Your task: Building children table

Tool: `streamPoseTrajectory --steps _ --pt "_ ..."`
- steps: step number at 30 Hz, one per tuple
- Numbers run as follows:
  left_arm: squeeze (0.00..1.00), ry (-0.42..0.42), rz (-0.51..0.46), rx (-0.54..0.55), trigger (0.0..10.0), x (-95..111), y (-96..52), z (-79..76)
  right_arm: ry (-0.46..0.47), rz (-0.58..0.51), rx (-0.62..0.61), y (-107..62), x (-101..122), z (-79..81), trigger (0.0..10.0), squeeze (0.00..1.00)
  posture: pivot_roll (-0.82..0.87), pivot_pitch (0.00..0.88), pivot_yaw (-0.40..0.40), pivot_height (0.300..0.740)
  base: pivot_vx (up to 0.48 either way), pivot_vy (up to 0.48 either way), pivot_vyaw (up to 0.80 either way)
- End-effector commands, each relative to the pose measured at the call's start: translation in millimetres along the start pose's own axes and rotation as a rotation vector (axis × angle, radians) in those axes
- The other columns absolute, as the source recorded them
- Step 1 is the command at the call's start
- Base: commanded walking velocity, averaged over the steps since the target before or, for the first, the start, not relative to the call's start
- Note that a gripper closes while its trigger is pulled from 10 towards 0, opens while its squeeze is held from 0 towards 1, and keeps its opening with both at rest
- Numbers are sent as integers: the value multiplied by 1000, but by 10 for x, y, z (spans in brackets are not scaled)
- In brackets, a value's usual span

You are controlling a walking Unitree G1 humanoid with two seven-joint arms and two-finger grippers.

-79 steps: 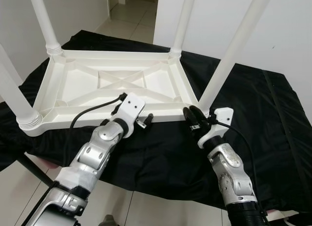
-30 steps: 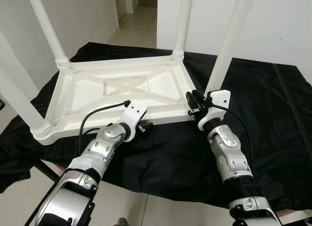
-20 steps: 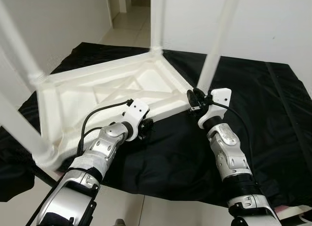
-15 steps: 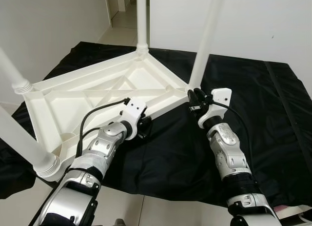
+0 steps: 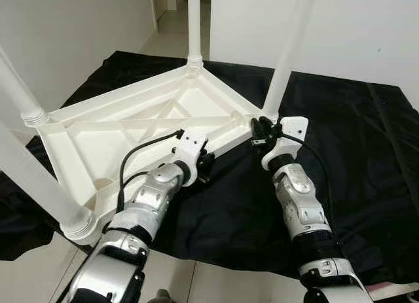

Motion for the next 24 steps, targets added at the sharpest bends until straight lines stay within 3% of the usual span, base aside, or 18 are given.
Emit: streamPoseTrajectory --steps 1,2,7,17,18,20,21,24 --pt "0 6 -68 58 10000 176 -11 67 -6 3 -4 -15 -17 -2 10000 0 99 0 4 740 0 0 0" --pt "0 35 -67 30 10000 155 -16 -4 -8 4 -7 -24 -20 -13 10000 0 98 0 5 740 0 0 0" --pt "0 76 -50 14 10000 94 -30 -31 -7 3 -4 -34 -19 1 10000 0 98 0 4 740 0 0 0" --pt "0 81 -48 2 10000 85 -41 -50 -4 3 -1 -40 -21 25 10000 0 99 0 3 740 0 0 0" --pt "157 77 -45 1 10000 79 -45 -55 -4 3 0 -43 -22 28 10000 0 99 0 3 740 0 0 0" --pt "145 88 -40 3 10000 69 -50 -56 -4 3 1 -45 -26 36 10000 0 100 0 5 740 0 0 0" --pt "0 106 -31 -1 10000 49 -59 -61 -2 3 3 -47 -25 44 10000 0 99 0 8 740 0 0 0" --pt "0 156 -8 2 10000 -17 -80 -36 1 2 4 -52 -23 49 10000 0 99 0 8 740 0 0 0"
Point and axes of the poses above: a point about 5 cm out from each wrist's last joint towards the gripper, its own y axis pointing out of the wrist towards the gripper, its own x axis along the axis of the wrist's last joint, z = x × y, the point moved 6 cm from there along y, pointing out of the wrist towards the gripper, and after that the axes turned 7 degrees about -y, right-handed, at the moved point
